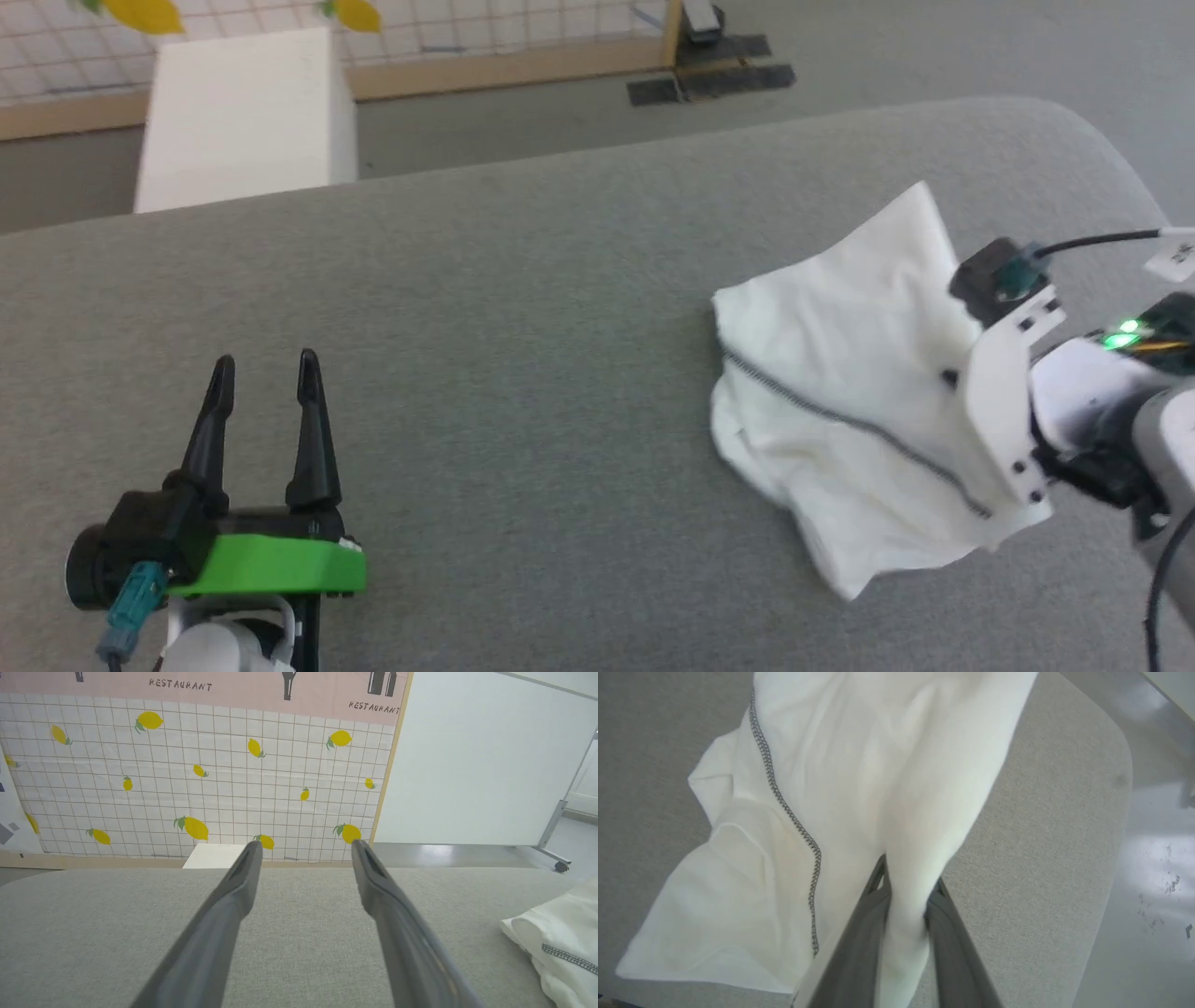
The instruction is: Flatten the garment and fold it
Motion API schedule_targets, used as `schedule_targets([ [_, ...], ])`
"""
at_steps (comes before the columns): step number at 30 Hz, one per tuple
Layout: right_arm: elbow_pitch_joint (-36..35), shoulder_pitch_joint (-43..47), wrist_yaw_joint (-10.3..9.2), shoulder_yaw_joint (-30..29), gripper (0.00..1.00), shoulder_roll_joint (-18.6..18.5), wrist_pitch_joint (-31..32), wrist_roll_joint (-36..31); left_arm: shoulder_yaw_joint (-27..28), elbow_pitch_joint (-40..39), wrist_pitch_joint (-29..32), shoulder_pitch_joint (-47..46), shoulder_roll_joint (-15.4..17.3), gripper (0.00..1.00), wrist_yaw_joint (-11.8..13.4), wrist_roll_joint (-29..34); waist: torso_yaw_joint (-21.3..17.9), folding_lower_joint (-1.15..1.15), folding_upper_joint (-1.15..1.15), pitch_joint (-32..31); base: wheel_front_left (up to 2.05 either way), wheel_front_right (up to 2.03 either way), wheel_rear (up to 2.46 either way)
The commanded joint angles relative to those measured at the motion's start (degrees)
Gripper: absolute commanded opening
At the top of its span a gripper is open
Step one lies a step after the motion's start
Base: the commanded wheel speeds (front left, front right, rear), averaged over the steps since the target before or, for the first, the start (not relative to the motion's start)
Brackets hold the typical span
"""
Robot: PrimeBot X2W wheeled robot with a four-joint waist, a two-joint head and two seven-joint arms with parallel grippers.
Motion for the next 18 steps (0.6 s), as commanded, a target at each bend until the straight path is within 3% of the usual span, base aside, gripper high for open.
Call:
schedule_targets([
  [1, 0.97, -1.62, -0.1, -0.48, 0.0, -1.17, -0.56, -0.52, -0.07, -0.4, -0.21, -1.5, 0.72, 1.0, -0.51, 0.42, -5.33, 0.0, 0.0, 6.28, 0.0, 0.0, 0.0],
  [10, 10.91, -4.61, -0.1, -9.84, 0.0, -6.27, -5.96, -6.11, -2.13, -2.36, 0.72, -6.32, 4.17, 1.0, -1.15, 0.86, -3.3, 0.0, 0.0, 15.49, 0.0, 0.0, 0.0],
  [18, 19.6, -4.95, -0.1, -25.36, 0.0, -5.22, -10.19, -14.67, -1.48, -4.87, 2.14, -8.34, 6.56, 1.0, -1.18, 0.66, -0.73, 0.0, 0.0, 20.76, 0.0, 0.0, 0.0],
])
